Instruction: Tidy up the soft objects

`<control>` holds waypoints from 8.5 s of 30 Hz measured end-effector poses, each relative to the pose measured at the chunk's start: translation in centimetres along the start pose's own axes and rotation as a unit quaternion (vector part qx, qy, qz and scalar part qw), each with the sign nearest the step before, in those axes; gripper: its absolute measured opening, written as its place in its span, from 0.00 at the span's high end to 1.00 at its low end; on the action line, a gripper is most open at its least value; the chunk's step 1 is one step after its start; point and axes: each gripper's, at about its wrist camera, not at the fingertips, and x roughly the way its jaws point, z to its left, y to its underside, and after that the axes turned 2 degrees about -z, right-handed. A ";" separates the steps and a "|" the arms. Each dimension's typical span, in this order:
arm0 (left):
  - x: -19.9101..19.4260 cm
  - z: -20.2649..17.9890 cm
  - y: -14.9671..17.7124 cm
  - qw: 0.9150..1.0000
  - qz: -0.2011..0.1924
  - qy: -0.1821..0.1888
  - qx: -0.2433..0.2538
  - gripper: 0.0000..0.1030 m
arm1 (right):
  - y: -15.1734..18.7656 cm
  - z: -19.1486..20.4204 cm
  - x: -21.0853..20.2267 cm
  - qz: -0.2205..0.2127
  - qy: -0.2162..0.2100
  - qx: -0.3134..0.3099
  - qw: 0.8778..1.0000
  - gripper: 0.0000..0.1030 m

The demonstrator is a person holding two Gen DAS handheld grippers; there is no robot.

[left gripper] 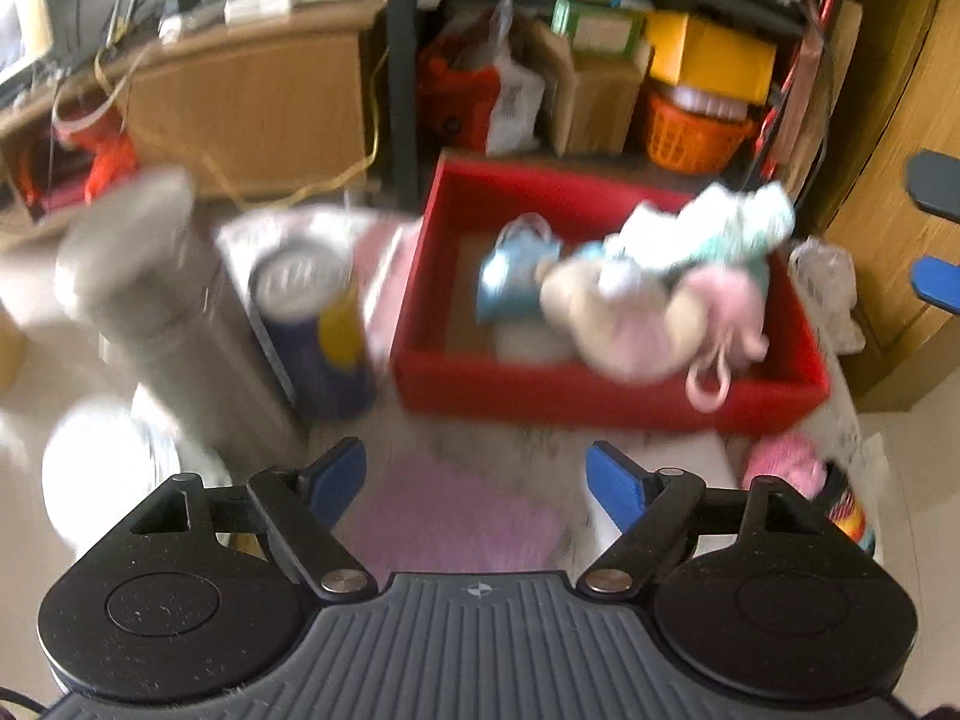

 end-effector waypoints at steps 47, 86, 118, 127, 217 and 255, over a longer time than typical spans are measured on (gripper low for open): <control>5.8 0.2 6.1 0.993 0.105 -0.040 0.043 0.91 | 6.2 -6.2 -4.6 0.093 0.160 -0.022 0.982 0.66; 4.3 0.4 6.5 0.984 0.150 0.093 -0.022 0.91 | 8.2 -11.9 3.0 0.201 0.254 -0.051 0.945 1.00; -0.5 -2.4 10.3 0.983 0.133 0.123 0.002 0.89 | 14.9 -4.2 -4.5 0.211 0.129 -0.071 0.966 1.00; -3.6 -2.1 10.5 0.988 0.100 0.115 -0.013 0.90 | 14.7 -2.6 -6.0 0.192 0.111 -0.080 0.972 1.00; -6.2 -3.2 6.9 0.989 0.010 0.140 -0.048 1.00 | 9.5 -2.4 -7.8 0.073 0.110 -0.059 0.990 1.00; -7.1 -1.4 -6.3 0.978 -0.128 0.133 -0.094 1.00 | 0.5 1.6 -0.9 -0.014 0.118 -0.079 0.990 1.00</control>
